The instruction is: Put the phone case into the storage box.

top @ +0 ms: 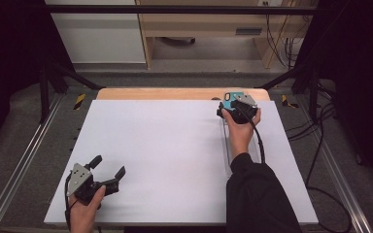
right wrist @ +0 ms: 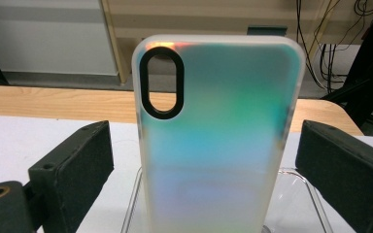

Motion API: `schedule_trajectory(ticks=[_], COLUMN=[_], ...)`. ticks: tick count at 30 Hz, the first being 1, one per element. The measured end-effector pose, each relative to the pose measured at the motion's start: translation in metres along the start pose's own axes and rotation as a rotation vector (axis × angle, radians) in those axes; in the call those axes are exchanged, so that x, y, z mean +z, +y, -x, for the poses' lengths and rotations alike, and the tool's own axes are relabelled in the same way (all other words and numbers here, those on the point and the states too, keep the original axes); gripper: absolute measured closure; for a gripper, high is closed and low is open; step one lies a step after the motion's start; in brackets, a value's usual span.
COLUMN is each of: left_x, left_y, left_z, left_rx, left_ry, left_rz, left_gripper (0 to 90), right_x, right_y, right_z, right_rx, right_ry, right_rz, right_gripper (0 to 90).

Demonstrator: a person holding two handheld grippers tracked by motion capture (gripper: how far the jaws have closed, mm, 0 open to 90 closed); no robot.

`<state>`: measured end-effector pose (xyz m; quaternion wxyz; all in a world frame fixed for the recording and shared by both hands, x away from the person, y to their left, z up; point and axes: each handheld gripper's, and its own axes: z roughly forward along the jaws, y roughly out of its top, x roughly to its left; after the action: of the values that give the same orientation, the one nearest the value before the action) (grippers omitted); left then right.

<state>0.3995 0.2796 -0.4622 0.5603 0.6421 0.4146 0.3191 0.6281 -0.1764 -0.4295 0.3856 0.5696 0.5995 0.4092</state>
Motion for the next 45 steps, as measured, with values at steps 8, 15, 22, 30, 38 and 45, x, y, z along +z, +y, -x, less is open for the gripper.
schedule_trajectory(ticks=[8, 15, 22, 30, 38, 45], left_x=[0.0, 0.0, 0.0, 0.001, 0.001, 0.001], left_y=[0.0, 0.0, 0.0, 0.0, 0.0, 0.0], left_z=[0.0, 0.0, 0.0, 0.0, -0.001, -0.001], left_rx=[0.002, 0.006, 0.005, 0.001, 0.002, -0.002], left_ry=[0.001, -0.002, -0.003, -0.003, 0.003, 0.009], left_rz=[0.0, -0.001, -0.001, -0.001, -0.001, 0.001], left_gripper=[3.3, 3.1, 2.8, 2.5, 2.1, 2.0], right_x=[-0.009, -0.016, -0.02, -0.023, -0.03, -0.038], right_y=[0.006, 0.01, 0.013, 0.014, 0.017, 0.021], right_z=[0.002, 0.005, 0.006, 0.007, 0.007, 0.008], right_rx=[-0.005, 0.0, 0.002, 0.006, 0.016, 0.043], right_ry=[0.01, 0.02, 0.028, 0.039, 0.043, 0.059], right_rz=[-0.001, -0.008, -0.01, -0.026, -0.054, -0.091], right_gripper=[6.7, 5.9, 5.6, 4.8, 4.7, 5.1])
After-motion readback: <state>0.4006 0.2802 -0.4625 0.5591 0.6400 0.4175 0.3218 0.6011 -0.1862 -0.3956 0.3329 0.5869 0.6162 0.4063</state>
